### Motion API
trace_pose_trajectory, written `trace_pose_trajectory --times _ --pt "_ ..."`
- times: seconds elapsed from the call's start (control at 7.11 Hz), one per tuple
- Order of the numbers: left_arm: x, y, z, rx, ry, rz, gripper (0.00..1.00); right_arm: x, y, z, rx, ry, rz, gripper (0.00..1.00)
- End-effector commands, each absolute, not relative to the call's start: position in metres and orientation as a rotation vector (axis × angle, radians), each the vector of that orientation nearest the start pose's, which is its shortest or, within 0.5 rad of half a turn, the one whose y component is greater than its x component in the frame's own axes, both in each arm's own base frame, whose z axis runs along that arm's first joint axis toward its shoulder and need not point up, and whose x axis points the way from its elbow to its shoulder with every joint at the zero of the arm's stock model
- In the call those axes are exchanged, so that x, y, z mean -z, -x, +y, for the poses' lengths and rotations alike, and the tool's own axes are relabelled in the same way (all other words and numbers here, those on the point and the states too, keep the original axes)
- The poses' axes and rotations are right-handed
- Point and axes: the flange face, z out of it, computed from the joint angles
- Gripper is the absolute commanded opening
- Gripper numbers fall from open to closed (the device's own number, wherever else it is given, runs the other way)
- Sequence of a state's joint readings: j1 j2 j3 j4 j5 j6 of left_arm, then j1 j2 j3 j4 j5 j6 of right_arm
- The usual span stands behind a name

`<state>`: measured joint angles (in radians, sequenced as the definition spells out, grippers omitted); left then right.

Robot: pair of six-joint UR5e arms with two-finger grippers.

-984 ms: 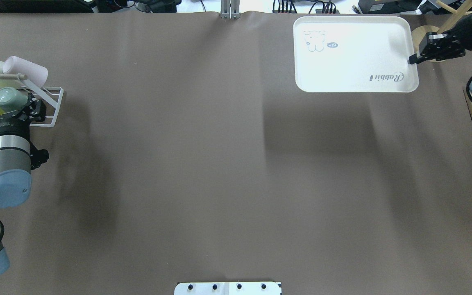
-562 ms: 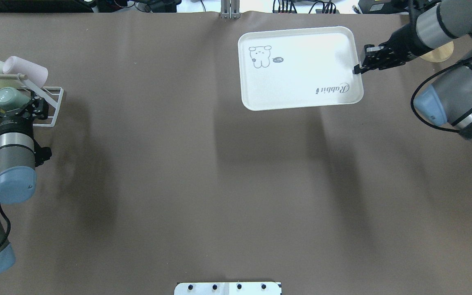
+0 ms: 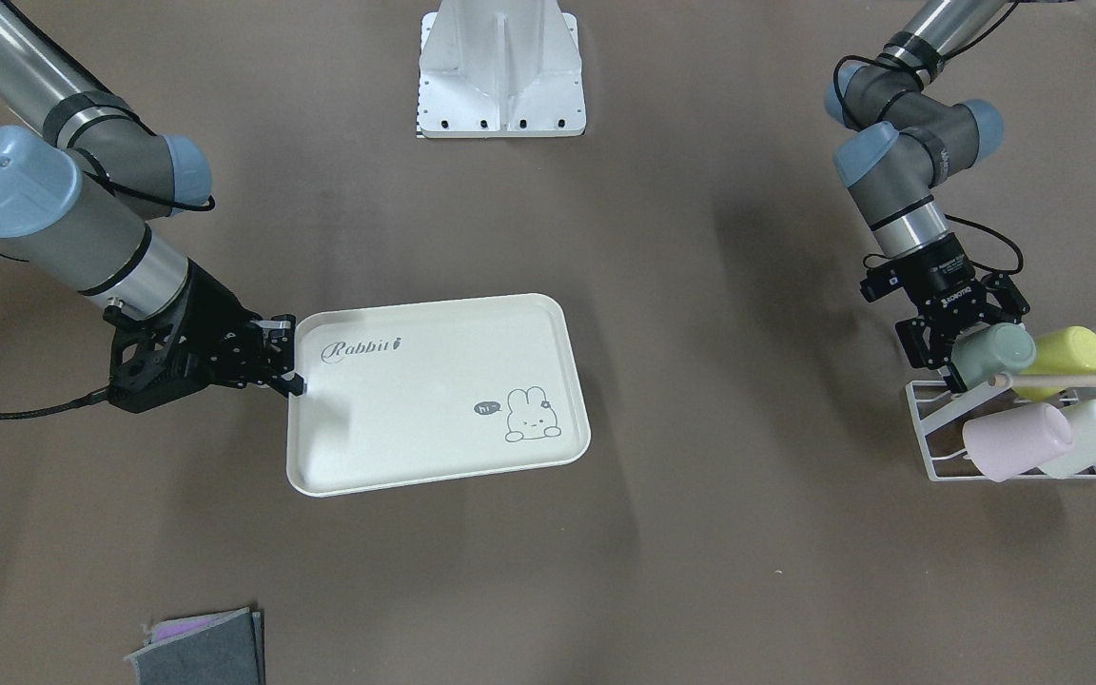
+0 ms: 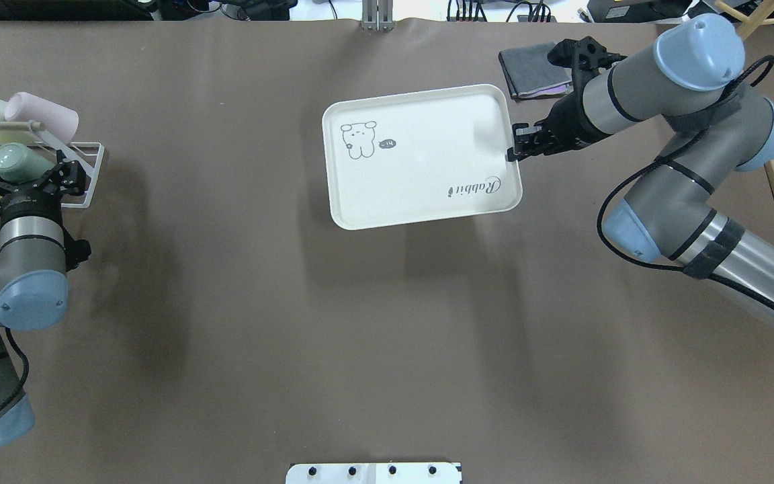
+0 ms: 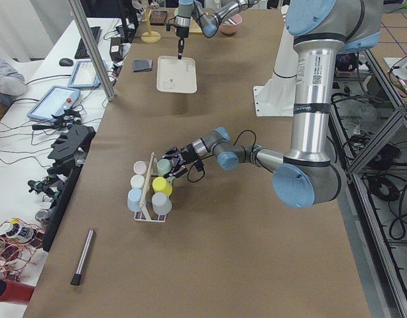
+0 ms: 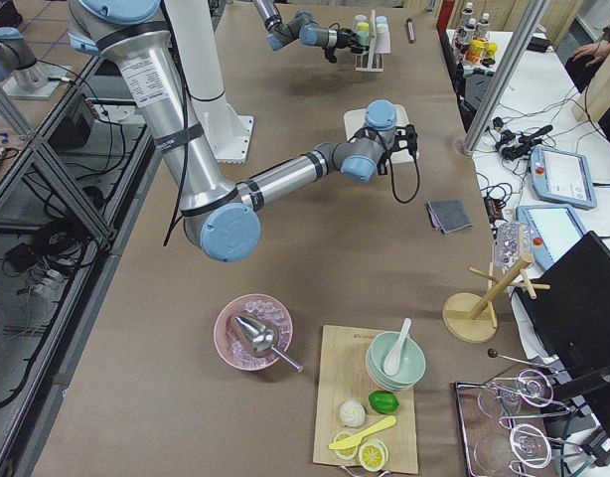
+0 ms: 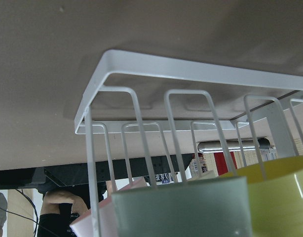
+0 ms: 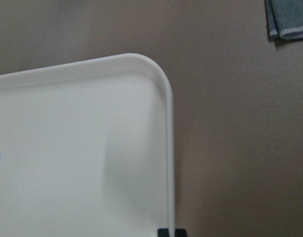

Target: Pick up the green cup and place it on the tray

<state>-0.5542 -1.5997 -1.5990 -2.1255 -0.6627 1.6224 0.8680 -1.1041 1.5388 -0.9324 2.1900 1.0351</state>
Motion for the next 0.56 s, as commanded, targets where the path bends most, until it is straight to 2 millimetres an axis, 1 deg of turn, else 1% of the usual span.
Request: trace_pose_trajectory --times 0.0,0.14,0.28,0.42 --pt "-0.571 -0.332 -0.455 -2.065 -0.358 -1.248 0.98 -0.322 0.400 -0.549 0.043 -0.245 -1.138 0.00" --pt "-0.582 -0.333 -0.455 -2.060 -0.370 -1.252 0.98 -0.324 0.418 -0.547 0.039 -0.215 -1.134 0.00" --pt "-0.583 -0.332 -0.455 -2.053 -0.378 -1.261 0.98 -0.320 0.431 -0.545 0.046 -0.208 -1.135 0.00" --pt "-0.582 -0.333 -0.455 -2.052 -0.379 -1.262 0.98 -0.319 0.441 -0.538 0.036 -0.181 -1.142 0.00"
